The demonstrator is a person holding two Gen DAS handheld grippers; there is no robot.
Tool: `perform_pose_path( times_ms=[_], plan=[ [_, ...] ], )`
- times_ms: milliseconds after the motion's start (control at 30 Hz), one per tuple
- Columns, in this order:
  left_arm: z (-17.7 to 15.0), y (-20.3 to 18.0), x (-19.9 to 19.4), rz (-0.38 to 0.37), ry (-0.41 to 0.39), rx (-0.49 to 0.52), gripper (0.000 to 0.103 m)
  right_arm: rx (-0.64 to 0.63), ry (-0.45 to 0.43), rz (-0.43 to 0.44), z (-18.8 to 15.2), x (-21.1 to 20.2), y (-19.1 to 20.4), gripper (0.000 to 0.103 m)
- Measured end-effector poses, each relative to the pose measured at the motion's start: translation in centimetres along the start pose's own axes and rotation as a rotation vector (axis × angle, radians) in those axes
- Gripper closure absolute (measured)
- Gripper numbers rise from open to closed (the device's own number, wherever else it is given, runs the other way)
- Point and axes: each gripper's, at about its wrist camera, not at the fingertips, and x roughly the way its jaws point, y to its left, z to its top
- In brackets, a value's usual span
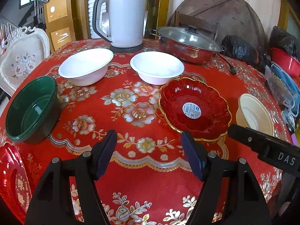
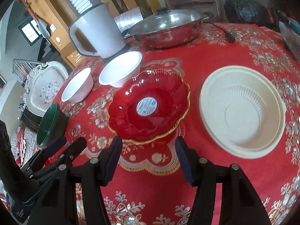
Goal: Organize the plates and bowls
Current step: 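Grasp the small red plate's rim with both grippers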
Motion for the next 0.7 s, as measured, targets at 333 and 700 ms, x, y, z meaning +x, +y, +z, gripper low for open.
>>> perform_pose_path(
  times_ms=[333,700],
  plan=[
    [1.7,-1.0,2.8,0.006,0.052,0.004,0.032,-0.035,0.005,-0.025,3.8,1.2,-0.6,0.044],
    [3.0,-1.4,5.7,0.01,0.105,-0.013,0.032,-0.106,0.066,-0.058,8.1,4.5,-1.3,0.044]
  ],
)
